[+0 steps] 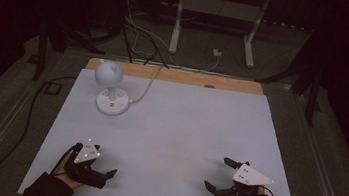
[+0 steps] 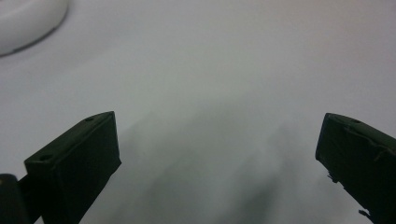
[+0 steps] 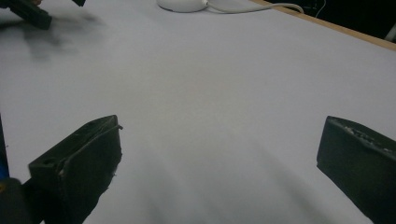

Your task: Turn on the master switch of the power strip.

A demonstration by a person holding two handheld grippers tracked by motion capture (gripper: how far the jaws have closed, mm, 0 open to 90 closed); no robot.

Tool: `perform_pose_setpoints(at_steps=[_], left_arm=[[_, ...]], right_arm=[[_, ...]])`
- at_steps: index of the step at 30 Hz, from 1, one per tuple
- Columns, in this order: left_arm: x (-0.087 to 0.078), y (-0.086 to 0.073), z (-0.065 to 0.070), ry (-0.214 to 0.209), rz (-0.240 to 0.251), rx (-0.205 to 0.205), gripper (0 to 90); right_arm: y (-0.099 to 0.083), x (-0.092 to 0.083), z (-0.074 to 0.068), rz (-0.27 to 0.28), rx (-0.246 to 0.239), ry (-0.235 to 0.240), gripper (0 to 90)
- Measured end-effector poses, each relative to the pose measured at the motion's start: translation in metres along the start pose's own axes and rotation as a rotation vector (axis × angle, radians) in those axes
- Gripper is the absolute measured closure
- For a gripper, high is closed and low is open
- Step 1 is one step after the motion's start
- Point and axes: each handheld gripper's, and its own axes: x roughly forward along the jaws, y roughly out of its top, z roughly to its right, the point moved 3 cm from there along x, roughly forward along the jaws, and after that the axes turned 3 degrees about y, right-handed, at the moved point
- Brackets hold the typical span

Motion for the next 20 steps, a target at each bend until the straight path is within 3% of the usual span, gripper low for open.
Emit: perform_pose_setpoints(at_steps=[5,20], left_arm=[[0.0001,-0.0072,0.0022,0.013,-0.019,0.004,0.3],[-0.0036,-0.0022,-0.0071,0.027,0.033,-0.042,0.3]], right_arm=[[-0.0001,0.0,-0.0002,0.001,-0.001,0.0,0.0],[-0.0019,0.0026,0.001,-0.014,0.003,-0.001,0.0]])
